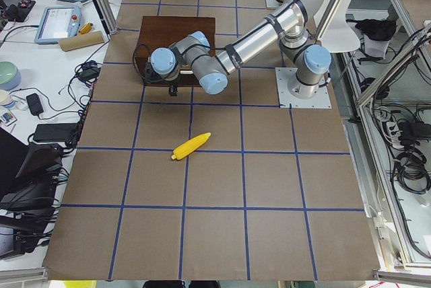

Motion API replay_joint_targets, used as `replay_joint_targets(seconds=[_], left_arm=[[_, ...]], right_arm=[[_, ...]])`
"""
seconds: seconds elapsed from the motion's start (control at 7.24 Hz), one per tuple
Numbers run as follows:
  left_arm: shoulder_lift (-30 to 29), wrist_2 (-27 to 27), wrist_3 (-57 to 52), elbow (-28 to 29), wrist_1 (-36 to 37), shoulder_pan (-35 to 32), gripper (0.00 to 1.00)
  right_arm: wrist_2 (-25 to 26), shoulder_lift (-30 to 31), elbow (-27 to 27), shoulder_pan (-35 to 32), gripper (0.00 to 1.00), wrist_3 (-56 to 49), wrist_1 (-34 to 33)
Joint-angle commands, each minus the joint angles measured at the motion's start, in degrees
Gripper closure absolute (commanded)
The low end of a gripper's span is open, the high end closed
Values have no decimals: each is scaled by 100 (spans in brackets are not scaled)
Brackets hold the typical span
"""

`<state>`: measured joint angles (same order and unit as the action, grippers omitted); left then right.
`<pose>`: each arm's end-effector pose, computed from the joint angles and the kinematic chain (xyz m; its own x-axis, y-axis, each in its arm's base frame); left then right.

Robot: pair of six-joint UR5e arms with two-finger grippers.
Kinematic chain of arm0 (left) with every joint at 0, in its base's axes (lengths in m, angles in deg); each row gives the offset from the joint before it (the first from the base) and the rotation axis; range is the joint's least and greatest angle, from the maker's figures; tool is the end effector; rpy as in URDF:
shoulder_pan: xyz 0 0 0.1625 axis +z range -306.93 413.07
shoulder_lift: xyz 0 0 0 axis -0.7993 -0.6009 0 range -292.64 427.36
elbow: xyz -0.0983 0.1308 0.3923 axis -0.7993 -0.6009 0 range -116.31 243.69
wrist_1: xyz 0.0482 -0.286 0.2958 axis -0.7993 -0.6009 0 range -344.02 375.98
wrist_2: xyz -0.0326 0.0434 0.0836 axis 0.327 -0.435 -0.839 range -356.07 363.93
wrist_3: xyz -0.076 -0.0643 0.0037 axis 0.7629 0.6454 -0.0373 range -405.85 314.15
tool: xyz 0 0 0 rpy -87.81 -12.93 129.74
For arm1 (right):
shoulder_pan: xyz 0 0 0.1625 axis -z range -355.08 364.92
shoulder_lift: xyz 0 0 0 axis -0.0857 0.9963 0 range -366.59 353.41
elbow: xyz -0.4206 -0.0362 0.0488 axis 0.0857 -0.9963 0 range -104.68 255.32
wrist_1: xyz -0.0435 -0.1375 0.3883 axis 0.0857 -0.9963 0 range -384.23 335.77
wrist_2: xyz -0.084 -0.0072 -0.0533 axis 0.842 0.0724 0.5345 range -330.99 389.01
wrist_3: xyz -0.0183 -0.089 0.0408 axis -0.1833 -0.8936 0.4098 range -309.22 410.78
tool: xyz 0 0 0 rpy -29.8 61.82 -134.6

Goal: Open drawer and put corn inside
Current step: 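Hook the left gripper onto the white drawer handle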

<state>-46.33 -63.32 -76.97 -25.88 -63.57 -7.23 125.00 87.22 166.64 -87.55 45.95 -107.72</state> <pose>0.1520 -0.6132 0.2852 -0.8991 -0.0172 0.4374 -0.0216 0.9998 -0.0051 0.1424 -0.4505 0.4979 -0.9862 -0.1338 0.0979 -0.1264 0.9889 0.0786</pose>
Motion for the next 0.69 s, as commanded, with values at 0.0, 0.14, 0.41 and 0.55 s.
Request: replay_joint_targets(seconds=[0.0, 0.14, 0.41, 0.55], left_arm=[[-30, 202, 0, 0, 1, -34, 0], [-39, 221, -34, 0, 10, -113, 0], [-100, 230, -35, 0, 10, -123, 0], [-162, 221, -44, 0, 10, -123, 0]], right_arm=[[7, 5, 0, 0, 0, 0, 0], [-2, 5, 0, 0, 0, 0, 0], [-2, 5, 0, 0, 0, 0, 0], [7, 5, 0, 0, 0, 0, 0]])
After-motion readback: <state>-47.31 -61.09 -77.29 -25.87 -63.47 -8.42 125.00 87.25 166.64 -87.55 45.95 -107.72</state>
